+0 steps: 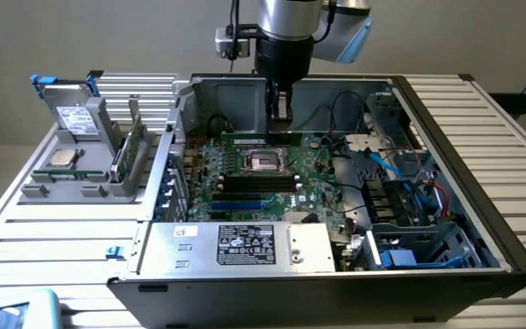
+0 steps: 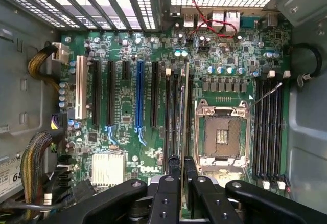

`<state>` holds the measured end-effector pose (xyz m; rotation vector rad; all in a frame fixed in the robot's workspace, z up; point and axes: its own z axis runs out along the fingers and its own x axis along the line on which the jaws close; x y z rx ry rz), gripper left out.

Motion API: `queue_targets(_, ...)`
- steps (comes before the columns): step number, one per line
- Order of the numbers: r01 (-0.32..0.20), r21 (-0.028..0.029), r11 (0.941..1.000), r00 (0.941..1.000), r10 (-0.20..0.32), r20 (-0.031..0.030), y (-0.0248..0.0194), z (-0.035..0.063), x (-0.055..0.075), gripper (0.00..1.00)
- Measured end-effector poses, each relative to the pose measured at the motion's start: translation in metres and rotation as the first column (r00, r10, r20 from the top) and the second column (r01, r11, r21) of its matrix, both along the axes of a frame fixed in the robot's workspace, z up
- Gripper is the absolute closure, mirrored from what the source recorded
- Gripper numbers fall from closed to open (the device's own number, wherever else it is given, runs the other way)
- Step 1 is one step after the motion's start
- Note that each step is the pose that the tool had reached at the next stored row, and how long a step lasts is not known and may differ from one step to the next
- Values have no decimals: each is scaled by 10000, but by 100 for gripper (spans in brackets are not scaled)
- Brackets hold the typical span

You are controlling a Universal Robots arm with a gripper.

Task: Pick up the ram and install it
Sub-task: 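Insert the ram into the slot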

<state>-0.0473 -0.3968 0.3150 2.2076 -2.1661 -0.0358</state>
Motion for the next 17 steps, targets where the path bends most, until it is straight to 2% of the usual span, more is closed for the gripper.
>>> queue_targets(11, -1, 2, 10000, 10000, 1, 0, 0, -18, 0, 85)
queue_targets(17, 0, 4, 10000, 10000, 0, 0, -17, -63, 1, 85)
